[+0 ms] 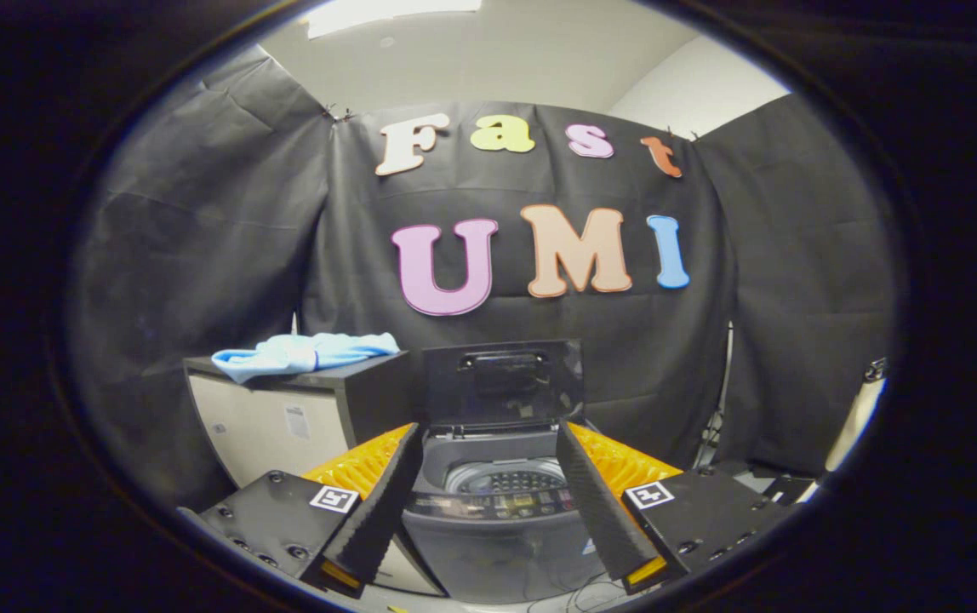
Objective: Put the clothes into the washing machine and then close the washing machine lid.
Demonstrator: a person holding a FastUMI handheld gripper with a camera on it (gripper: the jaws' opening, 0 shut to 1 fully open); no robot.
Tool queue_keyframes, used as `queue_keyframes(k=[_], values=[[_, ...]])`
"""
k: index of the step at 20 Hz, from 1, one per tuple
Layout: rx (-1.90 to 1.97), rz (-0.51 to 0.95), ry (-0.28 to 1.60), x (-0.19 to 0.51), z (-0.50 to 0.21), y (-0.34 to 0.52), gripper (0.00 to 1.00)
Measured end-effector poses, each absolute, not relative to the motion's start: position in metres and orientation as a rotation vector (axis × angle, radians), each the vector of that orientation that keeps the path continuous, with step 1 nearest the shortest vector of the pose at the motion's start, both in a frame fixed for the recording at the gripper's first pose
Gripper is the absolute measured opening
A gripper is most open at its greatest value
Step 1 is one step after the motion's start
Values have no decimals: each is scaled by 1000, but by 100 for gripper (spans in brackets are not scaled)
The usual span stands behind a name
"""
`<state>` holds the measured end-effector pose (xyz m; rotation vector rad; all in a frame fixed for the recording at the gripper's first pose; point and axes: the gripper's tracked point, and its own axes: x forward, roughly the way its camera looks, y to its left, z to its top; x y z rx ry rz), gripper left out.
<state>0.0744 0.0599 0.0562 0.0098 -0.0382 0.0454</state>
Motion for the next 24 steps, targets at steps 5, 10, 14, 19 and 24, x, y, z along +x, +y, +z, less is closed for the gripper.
queue_keyframes(k=[5,10,14,19,24], values=[[70,36,26,137,93,113,97],[137,64,144,212,110,189,97],[217,156,293,262,105,268,98],[-29,198,362,318,99,338,98],[-200,248,501,345,58,375,100]])
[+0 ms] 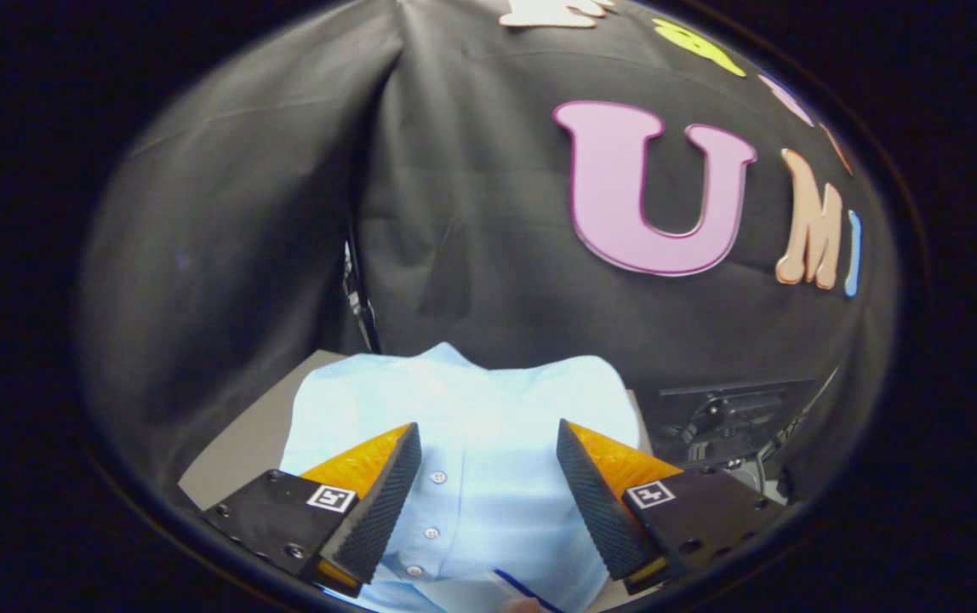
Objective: Put the clothes into the washing machine and then close the washing machine lid.
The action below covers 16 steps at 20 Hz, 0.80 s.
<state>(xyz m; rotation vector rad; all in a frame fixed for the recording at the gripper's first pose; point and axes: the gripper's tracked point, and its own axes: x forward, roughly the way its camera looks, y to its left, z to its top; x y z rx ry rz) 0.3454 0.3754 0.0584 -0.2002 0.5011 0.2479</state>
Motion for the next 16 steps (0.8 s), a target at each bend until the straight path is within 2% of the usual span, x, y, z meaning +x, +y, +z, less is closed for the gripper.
queue_keyframes(k=[2,6,8,11,13,16], values=[[-184,214,653,338,34,366,98],[-97,197,658,344,30,361,46],[-136,249,653,337,31,358,21],[-133,355,650,324,35,347,20],[-22,404,682,317,38,341,3],[39,424,670,323,47,316,3]])
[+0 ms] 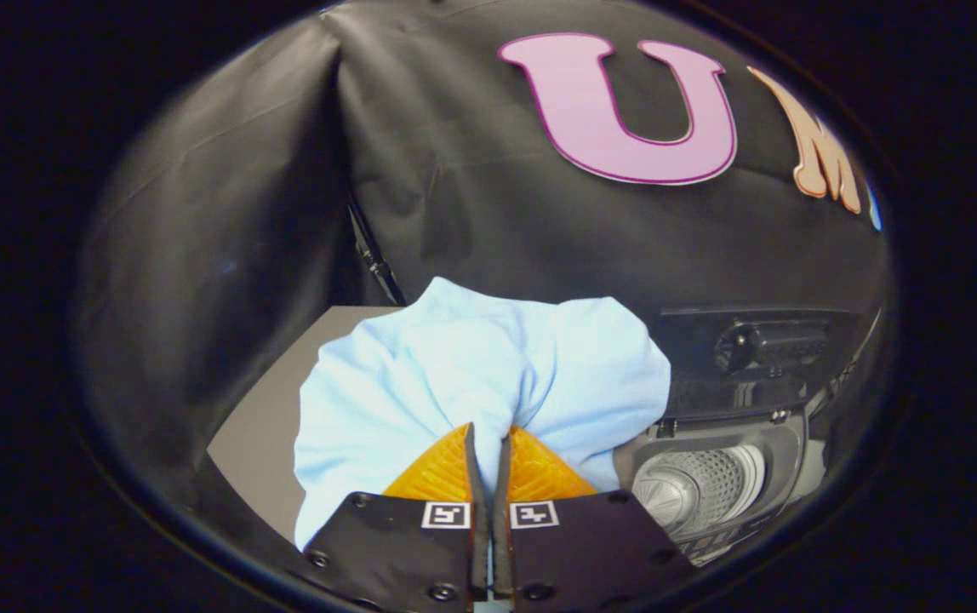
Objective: Put the clothes into the washing machine and then close the washing machine lid.
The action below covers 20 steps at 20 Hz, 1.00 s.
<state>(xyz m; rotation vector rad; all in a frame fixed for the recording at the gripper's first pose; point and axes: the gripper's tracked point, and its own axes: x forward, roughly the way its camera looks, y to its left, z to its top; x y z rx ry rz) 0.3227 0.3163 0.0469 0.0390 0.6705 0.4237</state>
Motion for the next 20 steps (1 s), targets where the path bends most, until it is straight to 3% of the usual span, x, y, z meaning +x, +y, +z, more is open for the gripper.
queue_keyframes(k=[7,20], values=[[60,398,558,353,38,208,3],[-34,66,677,392,-81,7,3]])
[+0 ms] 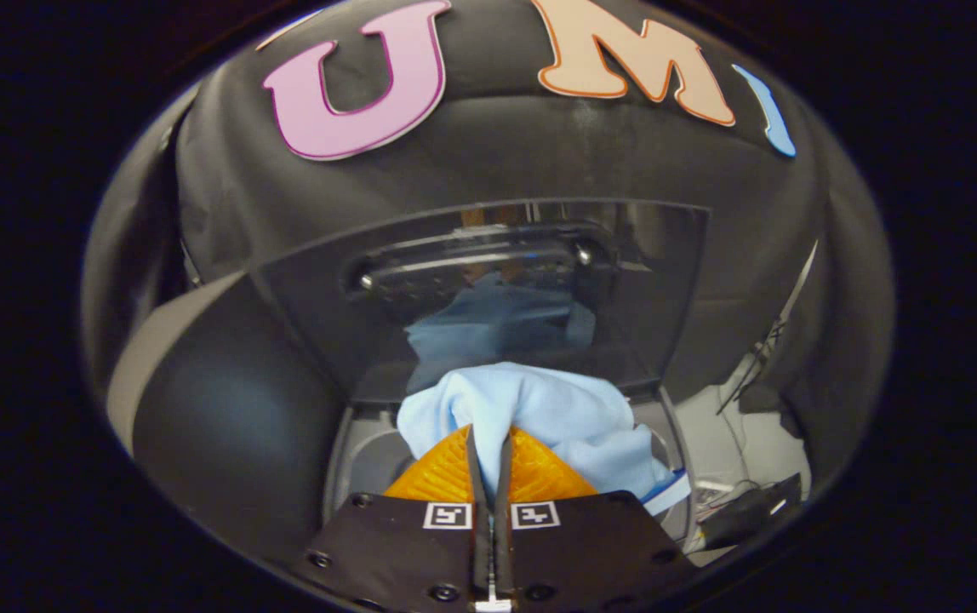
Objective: Put the clothes into the washing machine and then close the washing machine lid.
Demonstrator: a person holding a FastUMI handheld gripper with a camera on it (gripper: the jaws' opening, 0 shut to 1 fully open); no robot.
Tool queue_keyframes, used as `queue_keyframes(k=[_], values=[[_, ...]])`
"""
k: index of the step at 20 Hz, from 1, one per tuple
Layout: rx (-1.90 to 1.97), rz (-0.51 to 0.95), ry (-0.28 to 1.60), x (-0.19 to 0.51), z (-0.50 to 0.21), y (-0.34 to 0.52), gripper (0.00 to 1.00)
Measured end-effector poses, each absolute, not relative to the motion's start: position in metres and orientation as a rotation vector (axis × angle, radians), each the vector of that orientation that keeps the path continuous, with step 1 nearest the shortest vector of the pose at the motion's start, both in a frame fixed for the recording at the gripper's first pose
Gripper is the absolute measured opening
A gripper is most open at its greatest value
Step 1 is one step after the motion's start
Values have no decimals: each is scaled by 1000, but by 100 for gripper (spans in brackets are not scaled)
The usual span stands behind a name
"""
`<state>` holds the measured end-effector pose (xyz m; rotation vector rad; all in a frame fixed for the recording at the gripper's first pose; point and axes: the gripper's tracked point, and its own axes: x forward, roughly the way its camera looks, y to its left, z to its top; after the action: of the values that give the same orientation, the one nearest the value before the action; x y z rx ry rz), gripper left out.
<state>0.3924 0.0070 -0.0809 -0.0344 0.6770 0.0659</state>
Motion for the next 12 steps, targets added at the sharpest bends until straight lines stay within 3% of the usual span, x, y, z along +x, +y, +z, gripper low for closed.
queue_keyframes(k=[12], values=[[-119,43,673,404,-155,7,6]])
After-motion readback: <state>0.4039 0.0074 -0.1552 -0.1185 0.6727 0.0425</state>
